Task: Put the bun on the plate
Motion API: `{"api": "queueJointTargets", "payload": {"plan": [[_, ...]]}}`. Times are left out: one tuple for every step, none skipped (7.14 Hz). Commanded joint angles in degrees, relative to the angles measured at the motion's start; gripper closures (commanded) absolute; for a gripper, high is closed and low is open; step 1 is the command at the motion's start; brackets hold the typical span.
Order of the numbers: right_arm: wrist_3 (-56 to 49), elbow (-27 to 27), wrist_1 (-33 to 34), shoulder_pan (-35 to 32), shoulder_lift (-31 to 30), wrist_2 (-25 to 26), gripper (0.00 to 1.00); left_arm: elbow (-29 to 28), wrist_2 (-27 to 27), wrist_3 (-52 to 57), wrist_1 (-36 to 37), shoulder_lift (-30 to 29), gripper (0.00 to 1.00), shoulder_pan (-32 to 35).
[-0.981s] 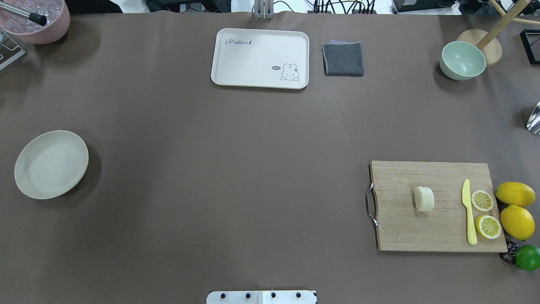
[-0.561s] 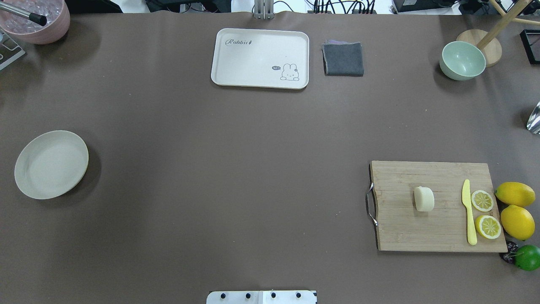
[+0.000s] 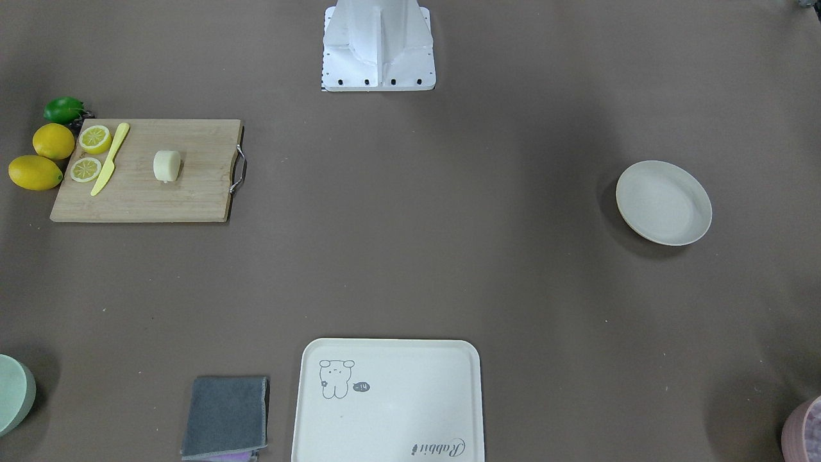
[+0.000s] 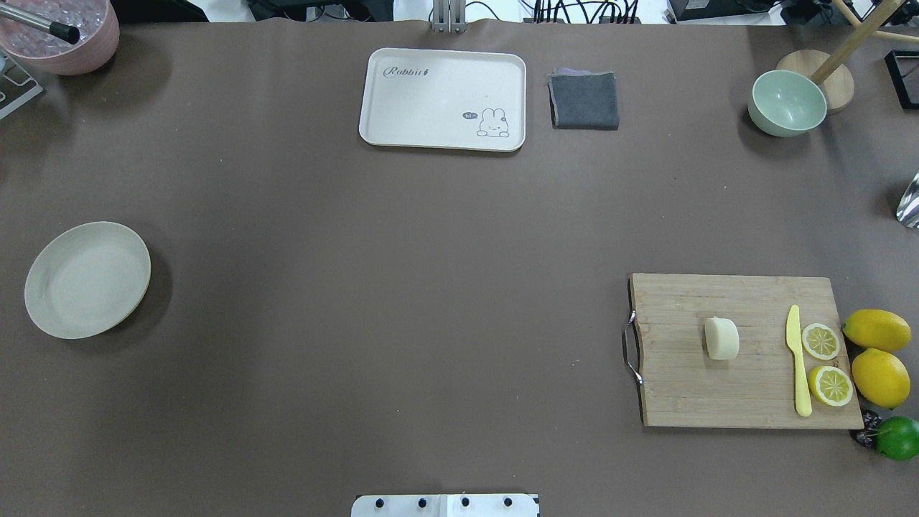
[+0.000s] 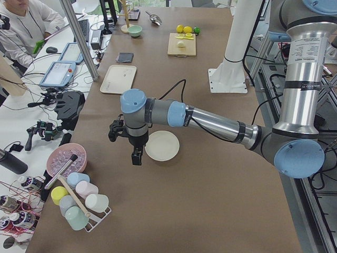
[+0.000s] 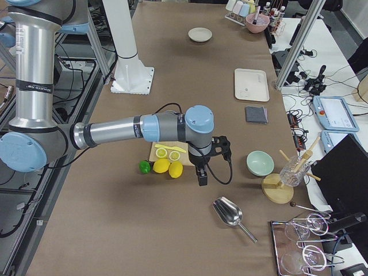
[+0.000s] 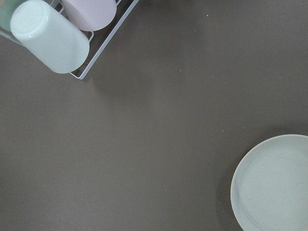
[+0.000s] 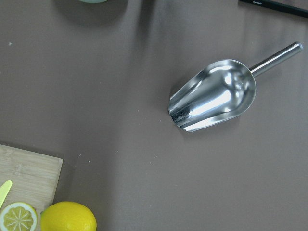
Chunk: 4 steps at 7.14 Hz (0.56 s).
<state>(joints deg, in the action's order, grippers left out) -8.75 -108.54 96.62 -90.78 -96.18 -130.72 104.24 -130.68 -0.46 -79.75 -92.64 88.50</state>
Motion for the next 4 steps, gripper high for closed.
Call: {"api": "queueJointTargets", "payload": {"plan": [[0.05, -1.42, -4.91, -0.19, -0.06, -0.06, 0.0, 0.96, 0.08, -0.33, -4.78, 0.18, 0.01, 0.27], [0.05, -1.15, -12.26, -0.1, 0.11, 0.02, 0.0, 0.53, 0.69, -0.15, -9.85, 0.27, 0.01, 0.45], [0.14, -0.63, -20.07, -0.19, -0.5, -0.15, 0.0, -1.13, 0.69, -0.33, -14.95, 0.44, 0.01, 0.62], [0.32, 1.46, -20.85, -0.19, -0.07, -0.85, 0.0, -2.27, 0.26, -3.29, -15.35, 0.09, 0.01, 0.62]]}}
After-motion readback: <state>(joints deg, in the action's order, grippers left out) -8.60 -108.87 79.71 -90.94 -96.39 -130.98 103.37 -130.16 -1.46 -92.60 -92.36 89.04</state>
